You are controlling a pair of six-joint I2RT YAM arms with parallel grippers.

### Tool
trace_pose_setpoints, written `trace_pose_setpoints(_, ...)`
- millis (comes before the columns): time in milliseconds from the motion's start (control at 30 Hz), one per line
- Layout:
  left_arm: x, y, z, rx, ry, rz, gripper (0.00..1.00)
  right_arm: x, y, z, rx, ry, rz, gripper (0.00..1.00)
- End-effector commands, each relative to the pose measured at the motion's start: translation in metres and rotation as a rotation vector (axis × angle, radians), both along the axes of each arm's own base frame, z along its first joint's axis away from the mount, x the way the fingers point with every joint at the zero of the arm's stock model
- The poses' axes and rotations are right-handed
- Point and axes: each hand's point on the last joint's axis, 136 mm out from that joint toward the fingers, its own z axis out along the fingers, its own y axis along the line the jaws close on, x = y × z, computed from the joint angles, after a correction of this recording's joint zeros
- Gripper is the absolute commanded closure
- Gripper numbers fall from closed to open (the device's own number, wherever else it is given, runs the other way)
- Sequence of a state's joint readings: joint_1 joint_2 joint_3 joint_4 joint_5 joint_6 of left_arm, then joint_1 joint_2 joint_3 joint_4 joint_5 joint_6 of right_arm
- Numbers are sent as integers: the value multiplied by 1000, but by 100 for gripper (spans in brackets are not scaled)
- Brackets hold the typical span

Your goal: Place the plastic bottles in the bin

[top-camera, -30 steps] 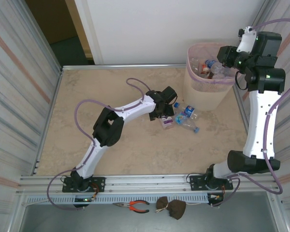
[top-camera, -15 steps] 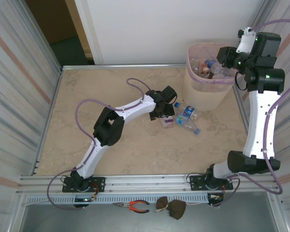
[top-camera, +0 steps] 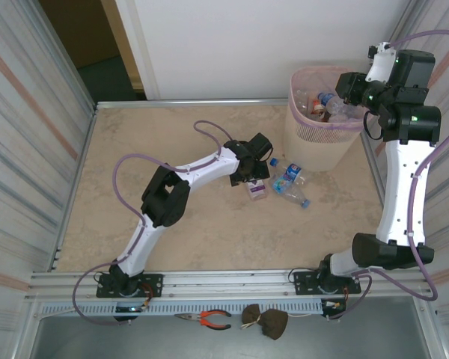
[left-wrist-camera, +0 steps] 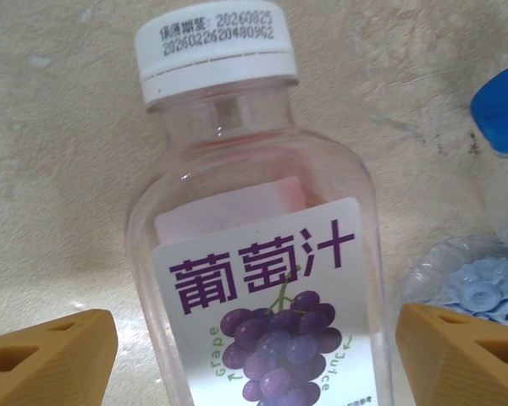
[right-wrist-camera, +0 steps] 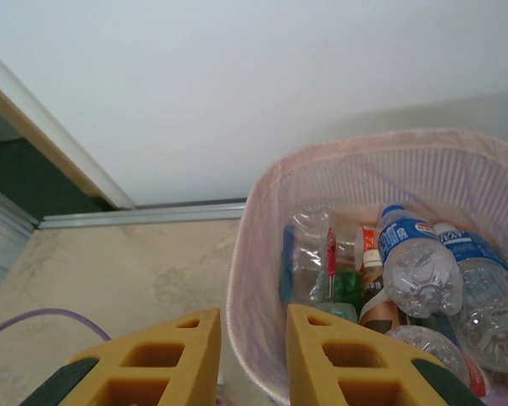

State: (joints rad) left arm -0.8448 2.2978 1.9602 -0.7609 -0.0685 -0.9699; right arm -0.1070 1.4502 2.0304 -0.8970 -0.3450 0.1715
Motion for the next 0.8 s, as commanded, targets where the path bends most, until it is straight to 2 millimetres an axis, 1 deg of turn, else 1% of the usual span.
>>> trace_pose_setpoints(0, 0, -9, 21, -53, -32, -21, 13, -8, 0, 13, -17, -49, 14, 74)
trace_pose_setpoints(100, 0, -8, 17, -49, -24, -16, 12, -8, 0, 13, -19, -49, 13, 73)
trace_pose_setpoints(233, -3, -4, 2, -39, 26, -3, 12, -8, 1, 13, -15, -48, 17, 74)
trace_pose_setpoints(333, -11, -4, -9, -35, 70, -4, 13, -8, 1, 13, -15, -46, 16, 73)
trace_pose_setpoints(433, -20, 5, -17, -7, 97, -1, 14, -8, 2, 14, -6, -50, 19, 73)
trace_pose_setpoints(567, -27, 18, -16, 23, 95, -5, 16, -8, 3, 15, 4, -54, 23, 74)
trace_pose_setpoints(767, -32, 25, -9, 41, 82, -49, 22, -10, 5, 15, 8, -55, 25, 74)
